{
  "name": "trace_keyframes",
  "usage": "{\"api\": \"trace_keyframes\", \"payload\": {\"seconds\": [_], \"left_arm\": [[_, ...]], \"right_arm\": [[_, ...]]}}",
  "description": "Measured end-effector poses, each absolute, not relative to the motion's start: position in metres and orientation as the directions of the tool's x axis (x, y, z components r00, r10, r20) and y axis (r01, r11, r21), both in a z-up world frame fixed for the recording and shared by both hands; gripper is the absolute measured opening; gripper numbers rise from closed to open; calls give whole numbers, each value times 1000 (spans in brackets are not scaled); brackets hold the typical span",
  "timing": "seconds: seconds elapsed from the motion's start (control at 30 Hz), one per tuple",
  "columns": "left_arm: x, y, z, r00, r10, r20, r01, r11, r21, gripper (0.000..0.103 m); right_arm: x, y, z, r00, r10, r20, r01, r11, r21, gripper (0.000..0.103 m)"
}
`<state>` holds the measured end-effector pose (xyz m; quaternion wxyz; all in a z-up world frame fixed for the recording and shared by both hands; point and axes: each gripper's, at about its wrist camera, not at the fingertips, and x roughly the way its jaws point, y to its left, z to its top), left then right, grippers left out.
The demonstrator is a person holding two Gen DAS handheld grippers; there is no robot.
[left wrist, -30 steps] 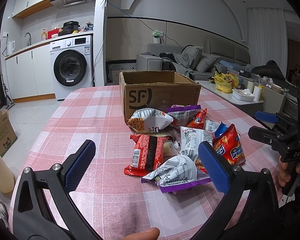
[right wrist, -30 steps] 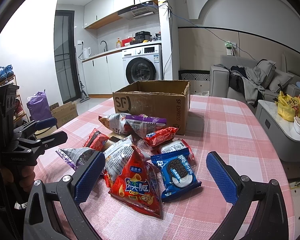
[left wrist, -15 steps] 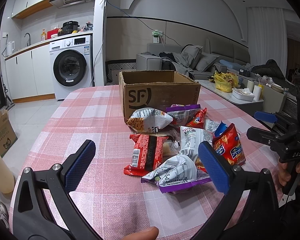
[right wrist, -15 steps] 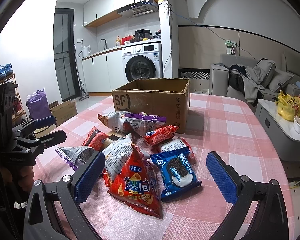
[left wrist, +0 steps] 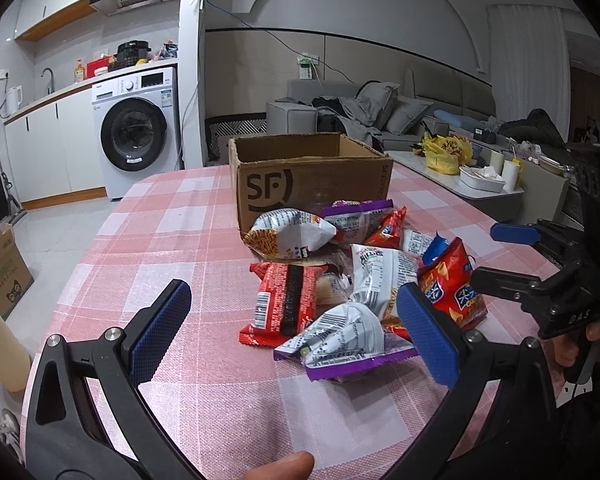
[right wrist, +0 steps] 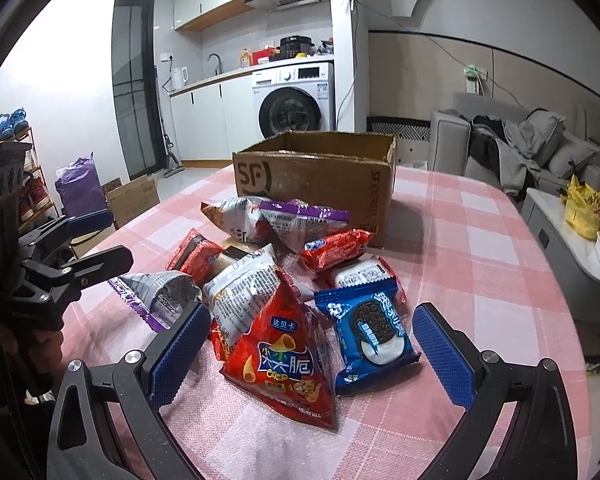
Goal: Organize snacks
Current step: 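Grasp the white-and-purple snack bag with the left tool while the right tool grasps the red chip bag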
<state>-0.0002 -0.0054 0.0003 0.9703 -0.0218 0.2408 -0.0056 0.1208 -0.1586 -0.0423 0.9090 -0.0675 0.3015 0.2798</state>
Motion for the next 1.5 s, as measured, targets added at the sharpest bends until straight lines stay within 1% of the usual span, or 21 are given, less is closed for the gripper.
{"api": "trace_keyframes", "payload": {"seconds": [0.2,0.27,0.43,0.5,0.6,0.67,0.73,0.83,0.9,0.97,1.03,1.1,1.17,1.2,1.27,1.3,1.43,1.5], "left_arm": [[8,-10,-5,844,-45,-534,33,999,-31,102],[10,-12,-9,831,-59,-552,48,998,-35,102],[15,-18,-16,817,-64,-574,59,998,-27,102],[17,-19,-18,811,-73,-580,67,997,-31,99],[24,-21,-23,794,-93,-601,86,995,-40,92],[27,-22,-25,780,-104,-617,95,994,-48,86],[31,-23,-27,771,-117,-627,103,993,-59,85],[40,-25,-31,748,-116,-653,94,993,-69,82],[46,-24,-34,732,-142,-666,96,990,-105,78],[52,-23,-37,712,-165,-682,101,986,-132,72],[54,-25,-39,696,-190,-692,114,981,-155,69],[53,-26,-39,696,-191,-692,119,981,-151,66],[51,-27,-39,694,-206,-690,132,978,-159,59],[49,-27,-37,694,-209,-689,134,978,-162,59],[45,-27,-35,702,-215,-679,141,976,-164,49],[43,-27,-34,704,-217,-676,142,976,-165,49],[37,-23,-32,711,-232,-664,148,972,-180,40],[34,-21,-32,711,-244,-660,157,969,-189,38]], "right_arm": [[121,-149,-46,618,474,-627,-575,817,52,103],[122,-146,-47,584,500,-639,-598,798,78,103],[126,-137,-54,505,533,-679,-636,762,125,101],[129,-134,-59,476,542,-693,-642,753,147,94],[133,-128,-68,446,533,-719,-645,749,156,88],[135,-127,-72,440,520,-732,-637,755,154,87],[140,-127,-76,424,519,-742,-627,760,173,87],[147,-128,-79,410,519,-750,-613,765,195,83],[149,-130,-80,406,521,-751,-607,768,205,81],[150,-130,-81,401,522,-753,-602,769,212,79],[150,-131,-81,395,525,-754,-600,769,221,79],[149,-132,-80,394,527,-753,-600,768,224,79],[149,-132,-81,392,528,-753,-600,767,226,79],[149,-131,-81,391,531,-752,-601,766,228,79],[148,-132,-80,392,528,-754,-602,767,224,79],[148,-132,-80,392,526,-755,-601,768,222,79],[147,-132,-80,389,530,-754,-600,767,229,78],[145,-132,-78,388,537,-749,-600,764,237,78]]}}
